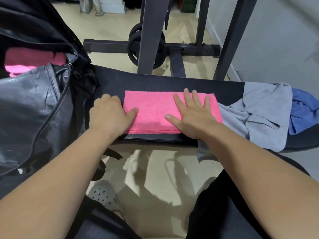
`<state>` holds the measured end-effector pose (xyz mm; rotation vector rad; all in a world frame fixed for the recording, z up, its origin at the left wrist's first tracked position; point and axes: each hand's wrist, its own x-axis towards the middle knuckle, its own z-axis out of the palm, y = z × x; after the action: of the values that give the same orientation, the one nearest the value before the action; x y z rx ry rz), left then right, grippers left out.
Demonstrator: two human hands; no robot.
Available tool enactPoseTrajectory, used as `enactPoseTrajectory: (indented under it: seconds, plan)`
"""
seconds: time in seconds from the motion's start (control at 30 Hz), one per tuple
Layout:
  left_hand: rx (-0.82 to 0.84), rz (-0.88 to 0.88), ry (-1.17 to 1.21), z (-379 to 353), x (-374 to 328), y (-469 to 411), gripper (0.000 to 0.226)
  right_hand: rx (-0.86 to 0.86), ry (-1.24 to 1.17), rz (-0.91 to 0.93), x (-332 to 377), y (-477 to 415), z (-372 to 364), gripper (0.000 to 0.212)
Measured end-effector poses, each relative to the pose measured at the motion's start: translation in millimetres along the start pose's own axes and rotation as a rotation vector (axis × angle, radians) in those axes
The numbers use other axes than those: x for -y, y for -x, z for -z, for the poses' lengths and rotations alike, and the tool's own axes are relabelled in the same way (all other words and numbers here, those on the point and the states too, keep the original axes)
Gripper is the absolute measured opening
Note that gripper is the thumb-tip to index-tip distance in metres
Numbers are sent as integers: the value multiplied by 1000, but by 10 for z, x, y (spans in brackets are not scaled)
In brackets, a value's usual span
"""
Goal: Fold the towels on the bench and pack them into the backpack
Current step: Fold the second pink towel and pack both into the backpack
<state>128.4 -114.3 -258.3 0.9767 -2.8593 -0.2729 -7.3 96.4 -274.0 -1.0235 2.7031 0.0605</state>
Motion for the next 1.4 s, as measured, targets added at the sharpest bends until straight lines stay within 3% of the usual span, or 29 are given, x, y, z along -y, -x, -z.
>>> enactPoseTrajectory:
  seconds: [0.17,0.3,0.4,0.57,0.7,0.87,1.1,1.23,1.3,1.4]
  plan:
    - [97,42,236,-47,-70,-53,41,-94,4,51,151,3,6,90]
    - [72,121,453,-66,-103,-104,20,-82,17,89,232,26,-19,92]
    - [61,219,672,-21,-119,-91,23,-78,17,73,238,30,-8,92]
    - [168,404,1246,176,-117,-136,37,-68,-17,64,350,13,36,92]
    - [-144,326,1003,375,56,-150,72,-50,-40,123,609,-50,79,89]
    - [-260,231,825,522,133,-56,74,-6,-29,189,704,-58,12,89]
    - [-155,45,871,458,-250,97,72,-63,-210,116,355,-4,142,81]
    - [-62,-79,931,343,-600,197,71,-355,-359,66,103,51,275,53]
    - [-17,-97,954,280,-756,243,72,-420,-562,-9,21,77,338,35]
    - [101,-126,938,169,-926,297,81,-230,-1223,-168,-11,133,430,20]
